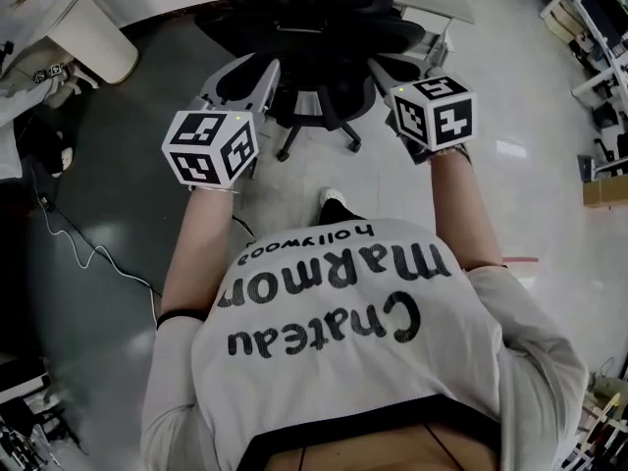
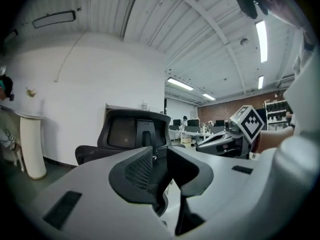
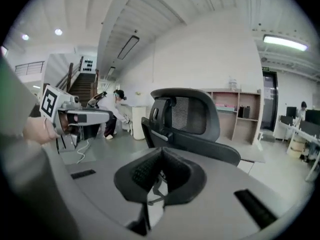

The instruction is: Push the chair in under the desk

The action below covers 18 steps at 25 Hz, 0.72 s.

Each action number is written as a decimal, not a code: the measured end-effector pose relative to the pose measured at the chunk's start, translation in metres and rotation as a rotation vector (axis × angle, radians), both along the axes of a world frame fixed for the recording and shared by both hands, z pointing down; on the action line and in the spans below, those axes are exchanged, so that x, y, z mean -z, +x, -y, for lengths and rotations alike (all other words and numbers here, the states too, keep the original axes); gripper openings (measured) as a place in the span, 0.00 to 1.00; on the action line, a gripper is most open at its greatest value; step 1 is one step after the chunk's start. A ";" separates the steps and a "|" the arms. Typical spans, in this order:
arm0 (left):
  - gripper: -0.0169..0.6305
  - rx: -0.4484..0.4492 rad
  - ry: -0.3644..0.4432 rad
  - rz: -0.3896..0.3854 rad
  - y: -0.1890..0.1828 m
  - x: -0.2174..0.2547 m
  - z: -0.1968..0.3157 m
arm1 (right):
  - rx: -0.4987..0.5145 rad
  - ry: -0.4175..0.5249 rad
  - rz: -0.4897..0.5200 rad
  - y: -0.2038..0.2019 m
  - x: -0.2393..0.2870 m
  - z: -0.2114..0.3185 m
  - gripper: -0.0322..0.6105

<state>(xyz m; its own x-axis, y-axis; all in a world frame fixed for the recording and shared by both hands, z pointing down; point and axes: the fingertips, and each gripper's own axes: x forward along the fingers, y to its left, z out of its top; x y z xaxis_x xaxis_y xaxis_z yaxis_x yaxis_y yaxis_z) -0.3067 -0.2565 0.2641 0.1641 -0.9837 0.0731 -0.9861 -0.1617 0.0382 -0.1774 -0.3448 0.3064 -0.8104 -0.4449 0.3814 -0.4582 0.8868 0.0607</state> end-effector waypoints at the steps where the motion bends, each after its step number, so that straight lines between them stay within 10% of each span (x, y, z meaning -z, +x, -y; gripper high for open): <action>1: 0.16 0.019 0.007 -0.009 0.001 0.000 -0.005 | -0.002 -0.023 0.034 0.000 0.002 -0.006 0.07; 9: 0.06 0.146 0.061 -0.080 0.005 0.000 -0.037 | -0.040 -0.055 0.348 0.011 0.029 -0.034 0.07; 18: 0.05 0.174 -0.001 -0.098 0.005 -0.019 -0.039 | -0.114 0.018 0.269 0.017 0.008 -0.032 0.07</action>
